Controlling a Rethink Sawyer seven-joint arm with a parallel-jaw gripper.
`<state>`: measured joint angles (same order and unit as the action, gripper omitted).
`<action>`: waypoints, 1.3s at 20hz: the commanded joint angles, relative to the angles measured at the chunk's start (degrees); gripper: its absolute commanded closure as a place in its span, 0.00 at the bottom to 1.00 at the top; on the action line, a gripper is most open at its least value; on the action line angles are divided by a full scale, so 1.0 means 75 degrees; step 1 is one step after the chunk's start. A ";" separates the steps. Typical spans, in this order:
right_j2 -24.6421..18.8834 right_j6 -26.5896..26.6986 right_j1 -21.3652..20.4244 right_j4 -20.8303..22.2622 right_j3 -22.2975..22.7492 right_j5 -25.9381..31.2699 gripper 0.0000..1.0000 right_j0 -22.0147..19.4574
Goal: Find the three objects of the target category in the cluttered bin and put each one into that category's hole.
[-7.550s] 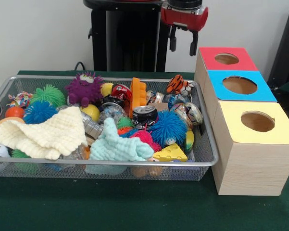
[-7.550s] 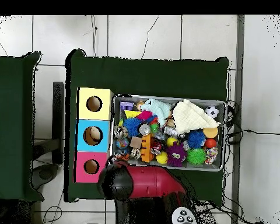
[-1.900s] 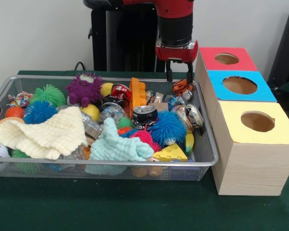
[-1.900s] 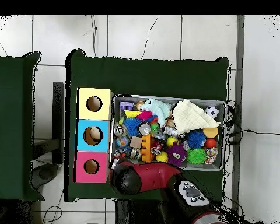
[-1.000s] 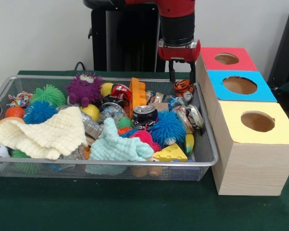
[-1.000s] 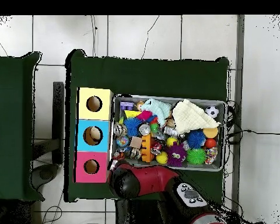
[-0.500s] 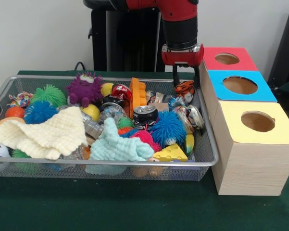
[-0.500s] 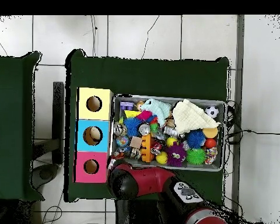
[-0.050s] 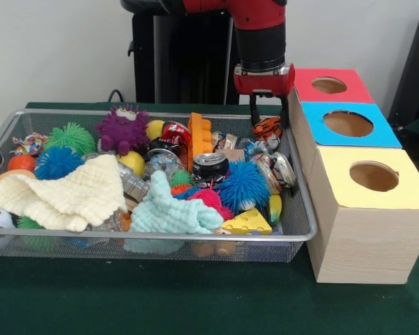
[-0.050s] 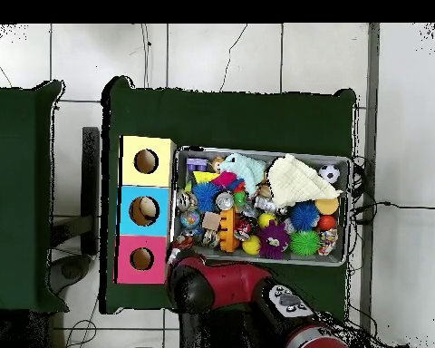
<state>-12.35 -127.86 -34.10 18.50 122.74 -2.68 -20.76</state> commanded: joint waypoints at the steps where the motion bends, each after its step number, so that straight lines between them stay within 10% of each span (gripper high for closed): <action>1: -0.0253 -0.0947 0.1367 -0.0418 -0.1025 -0.0293 0.00 0.0307; 2: -0.0195 -0.0780 0.1309 -0.0353 -0.1079 -0.0042 1.00 0.0366; 18: 0.0088 -0.0888 0.0866 -0.0565 -0.0939 0.0027 1.00 0.0676; 26: 0.0136 -0.1125 -0.1110 -0.1202 0.0125 0.1215 1.00 0.1097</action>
<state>-8.48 -127.86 -35.21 14.31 121.70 -0.67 -14.97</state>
